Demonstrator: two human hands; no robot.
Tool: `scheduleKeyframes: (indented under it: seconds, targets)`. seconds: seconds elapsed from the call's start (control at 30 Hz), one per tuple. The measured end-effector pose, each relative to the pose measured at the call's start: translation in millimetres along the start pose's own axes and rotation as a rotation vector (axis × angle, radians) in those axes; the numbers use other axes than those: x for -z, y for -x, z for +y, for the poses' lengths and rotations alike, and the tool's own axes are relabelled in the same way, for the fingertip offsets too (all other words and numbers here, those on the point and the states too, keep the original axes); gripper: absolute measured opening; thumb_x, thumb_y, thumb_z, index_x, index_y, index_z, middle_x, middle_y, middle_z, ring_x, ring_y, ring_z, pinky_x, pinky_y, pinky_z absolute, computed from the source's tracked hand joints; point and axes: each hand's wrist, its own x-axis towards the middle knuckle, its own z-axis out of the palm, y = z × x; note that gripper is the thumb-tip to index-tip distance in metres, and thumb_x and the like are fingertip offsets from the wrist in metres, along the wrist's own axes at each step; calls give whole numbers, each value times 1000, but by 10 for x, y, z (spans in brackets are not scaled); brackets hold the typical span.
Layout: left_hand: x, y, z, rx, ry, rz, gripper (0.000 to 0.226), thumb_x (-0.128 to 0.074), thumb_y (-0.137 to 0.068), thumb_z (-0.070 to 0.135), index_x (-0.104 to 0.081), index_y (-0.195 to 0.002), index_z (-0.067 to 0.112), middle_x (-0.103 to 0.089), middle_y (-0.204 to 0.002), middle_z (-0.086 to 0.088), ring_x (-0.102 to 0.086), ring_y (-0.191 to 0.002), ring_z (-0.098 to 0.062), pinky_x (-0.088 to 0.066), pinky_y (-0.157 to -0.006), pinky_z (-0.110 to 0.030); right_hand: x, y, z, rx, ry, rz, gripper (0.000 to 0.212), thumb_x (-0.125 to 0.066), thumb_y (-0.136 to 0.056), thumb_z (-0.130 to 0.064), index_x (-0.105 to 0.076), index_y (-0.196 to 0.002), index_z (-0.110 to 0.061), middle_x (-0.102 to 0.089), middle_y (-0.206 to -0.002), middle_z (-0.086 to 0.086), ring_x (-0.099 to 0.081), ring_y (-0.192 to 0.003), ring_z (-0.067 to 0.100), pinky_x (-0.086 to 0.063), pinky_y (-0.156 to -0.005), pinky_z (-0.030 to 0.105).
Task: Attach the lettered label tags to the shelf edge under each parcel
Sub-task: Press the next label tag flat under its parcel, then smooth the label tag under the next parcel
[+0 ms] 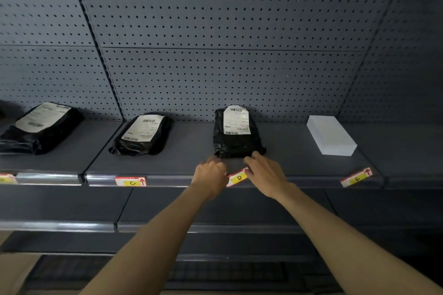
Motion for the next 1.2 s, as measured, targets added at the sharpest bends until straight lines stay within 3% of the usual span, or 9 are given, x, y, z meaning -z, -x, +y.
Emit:
scheduleKeyframes:
  seconds: [0.13,0.27,0.37,0.57,0.83,0.97,1.07,1.2]
  targets:
    - [-220,-6,2,-35,-49,103,24,-54,-93,23,-67,-109,11,-58,-123,-8,-50,-116,-25,-42,-95,-35,-167,-61,27,67,9,11,14,-50,-97,-16,-59,-107,-12,-53,-107,6,-58,-88,24,-42,-61,33]
    - [-250,-21,-32,-114,-79,155,20,-54,-95,21,-64,-110,12,-58,-120,-6,-48,-115,-24,-40,-94,-34,-244,-65,75,97,18,55,14,-53,-96,-17,-64,-95,-9,-54,-100,6,-57,-86,23,-39,-63,31]
    - [-203,-50,-74,-176,-146,180,15,-55,-93,19,-63,-104,13,-58,-114,-5,-50,-109,-23,-40,-90,-33,-263,-35,107,89,-14,82,20,-50,-98,-15,-66,-91,-6,-55,-94,6,-57,-82,22,-41,-64,29]
    - [-196,-100,-105,-219,-170,197,12,-56,-92,17,-64,-99,12,-59,-108,-5,-51,-104,-24,-40,-85,-33,-239,5,78,88,-42,117,12,-51,-95,-5,-62,-92,-7,-60,-90,7,-58,-74,24,-49,-65,36]
    - [-284,-62,-105,-250,-189,150,14,-55,-93,15,-66,-101,16,-59,-110,-3,-50,-106,-21,-41,-85,-31,-374,80,39,45,7,107,9,-61,-91,-9,-68,-87,-8,-53,-99,7,-48,-78,17,-41,-67,28]
    - [-138,-76,-58,-255,-111,117,21,-49,-94,23,-65,-103,14,-61,-111,-5,-54,-107,-24,-46,-86,-36,-227,81,55,55,47,103,14,-58,-92,-18,-68,-92,-8,-56,-101,6,-54,-85,20,-47,-72,31]
    - [76,-94,25,-221,-16,90,27,-46,-93,34,-62,-101,15,-63,-108,-6,-60,-101,-28,-49,-80,-40,14,151,174,36,61,120,26,-52,-92,-31,-65,-94,-9,-63,-93,6,-58,-83,20,-50,-70,33]
    - [333,-174,258,-244,-70,63,33,-43,-92,42,-63,-91,16,-67,-103,-8,-63,-94,-28,-49,-79,-39,350,289,452,-29,77,89,36,-47,-93,-36,-63,-79,-6,-64,-78,8,-57,-70,20,-47,-61,32]
